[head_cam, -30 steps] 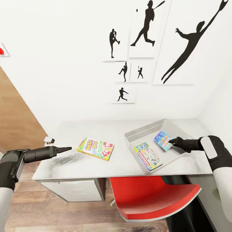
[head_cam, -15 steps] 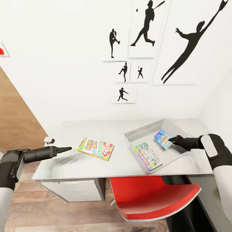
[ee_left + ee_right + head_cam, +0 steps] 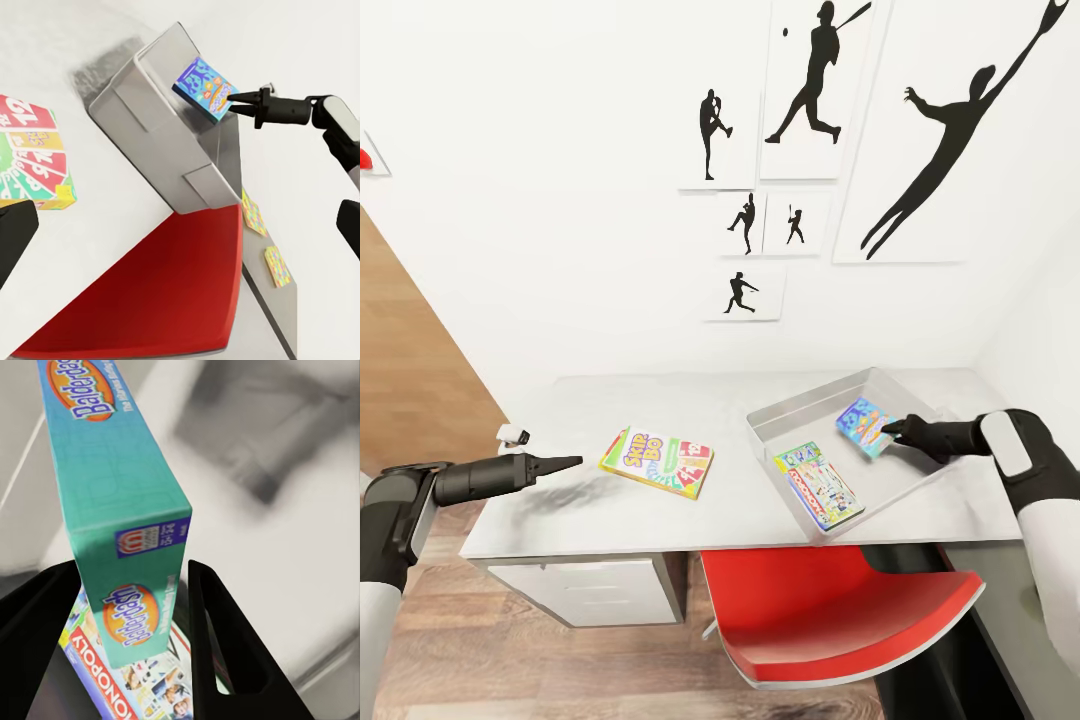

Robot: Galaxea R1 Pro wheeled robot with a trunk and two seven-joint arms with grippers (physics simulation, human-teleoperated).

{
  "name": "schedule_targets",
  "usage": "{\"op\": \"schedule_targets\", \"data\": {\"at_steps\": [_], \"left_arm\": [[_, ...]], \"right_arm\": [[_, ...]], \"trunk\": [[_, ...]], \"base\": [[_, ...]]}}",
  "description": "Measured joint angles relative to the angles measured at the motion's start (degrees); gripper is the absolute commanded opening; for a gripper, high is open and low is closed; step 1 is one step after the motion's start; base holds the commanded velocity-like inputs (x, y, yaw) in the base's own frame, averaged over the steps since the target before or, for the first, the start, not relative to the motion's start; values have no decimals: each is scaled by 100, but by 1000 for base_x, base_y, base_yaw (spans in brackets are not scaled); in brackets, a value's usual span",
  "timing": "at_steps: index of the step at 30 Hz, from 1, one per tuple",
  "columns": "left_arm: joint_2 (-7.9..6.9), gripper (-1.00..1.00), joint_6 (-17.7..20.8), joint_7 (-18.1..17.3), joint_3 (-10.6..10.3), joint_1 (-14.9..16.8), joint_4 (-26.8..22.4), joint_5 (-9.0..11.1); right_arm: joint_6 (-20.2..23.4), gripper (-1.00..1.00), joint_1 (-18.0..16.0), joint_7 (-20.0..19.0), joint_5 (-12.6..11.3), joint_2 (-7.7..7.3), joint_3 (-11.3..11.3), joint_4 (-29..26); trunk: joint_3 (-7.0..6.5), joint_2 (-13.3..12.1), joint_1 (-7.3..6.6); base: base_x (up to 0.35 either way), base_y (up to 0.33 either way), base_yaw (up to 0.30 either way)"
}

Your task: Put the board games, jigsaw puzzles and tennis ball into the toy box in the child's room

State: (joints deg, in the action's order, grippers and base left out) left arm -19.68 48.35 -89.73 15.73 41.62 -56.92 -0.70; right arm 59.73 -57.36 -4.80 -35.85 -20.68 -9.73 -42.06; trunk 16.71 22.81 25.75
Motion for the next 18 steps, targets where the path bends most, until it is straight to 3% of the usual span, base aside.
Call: {"op": "schedule_targets", "data": {"at_steps": [11, 18], "left_arm": [[0, 100, 0, 0, 0, 0, 1, -1], [0, 100, 0, 0, -4, 0, 2, -1]], "right_arm": [[0, -100, -40, 0, 4, 6, 111, 74], [0, -100, -151, 5, 8, 53, 121, 414]], "trunk": [[0, 0, 0], [0, 0, 0]], "base": [[0, 0, 0], [0, 0, 0]]}}
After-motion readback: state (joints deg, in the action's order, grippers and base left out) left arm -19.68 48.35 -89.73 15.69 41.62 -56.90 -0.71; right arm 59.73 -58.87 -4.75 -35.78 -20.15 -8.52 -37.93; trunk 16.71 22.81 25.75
